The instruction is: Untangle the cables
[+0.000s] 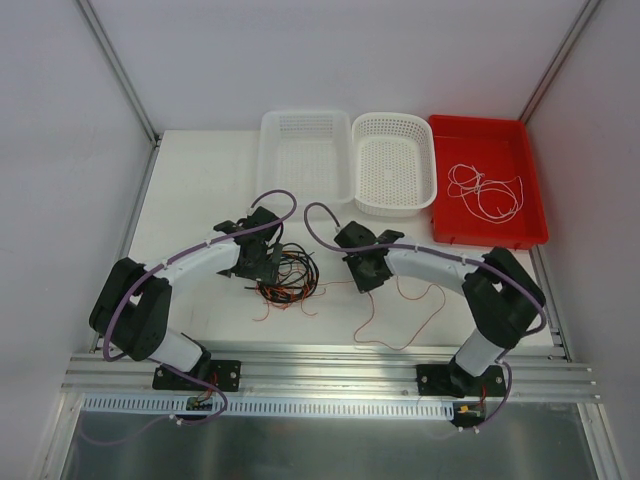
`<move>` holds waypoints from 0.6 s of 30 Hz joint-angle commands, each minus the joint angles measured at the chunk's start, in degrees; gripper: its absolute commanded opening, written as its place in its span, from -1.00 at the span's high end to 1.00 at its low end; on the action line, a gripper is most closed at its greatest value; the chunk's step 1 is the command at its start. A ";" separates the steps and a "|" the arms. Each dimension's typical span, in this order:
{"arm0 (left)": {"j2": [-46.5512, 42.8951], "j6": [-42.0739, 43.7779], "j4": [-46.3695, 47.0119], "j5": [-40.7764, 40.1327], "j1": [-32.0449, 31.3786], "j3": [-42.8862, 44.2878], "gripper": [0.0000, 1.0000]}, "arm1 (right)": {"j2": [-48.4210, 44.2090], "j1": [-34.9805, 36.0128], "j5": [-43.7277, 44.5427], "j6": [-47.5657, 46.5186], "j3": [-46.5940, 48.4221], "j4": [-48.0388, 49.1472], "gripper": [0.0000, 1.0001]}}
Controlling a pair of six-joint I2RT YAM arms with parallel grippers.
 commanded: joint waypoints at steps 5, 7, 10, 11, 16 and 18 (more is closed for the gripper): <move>-0.40 0.35 -2.02 0.93 0.42 1.64 -0.98 | -19.08 -3.79 9.11 -0.86 3.78 -9.27 0.99; -0.22 0.35 -2.02 0.93 0.51 1.64 -0.98 | -24.44 -5.99 10.43 -2.08 5.63 -11.73 0.99; -0.05 0.35 -2.02 1.02 0.42 1.64 -0.98 | -30.24 -8.80 11.40 -3.58 11.07 -14.98 0.99; 0.04 0.35 -2.02 1.02 0.42 1.64 -0.98 | -31.31 -9.42 11.14 -4.72 12.57 -15.60 0.99; -0.05 0.26 -2.02 1.46 0.51 1.73 -0.98 | -35.45 -11.44 9.47 -8.85 23.47 -17.10 0.99; -0.22 0.17 -2.02 1.46 0.42 1.64 -0.98 | -35.63 -11.62 8.86 -10.52 26.28 -16.75 0.99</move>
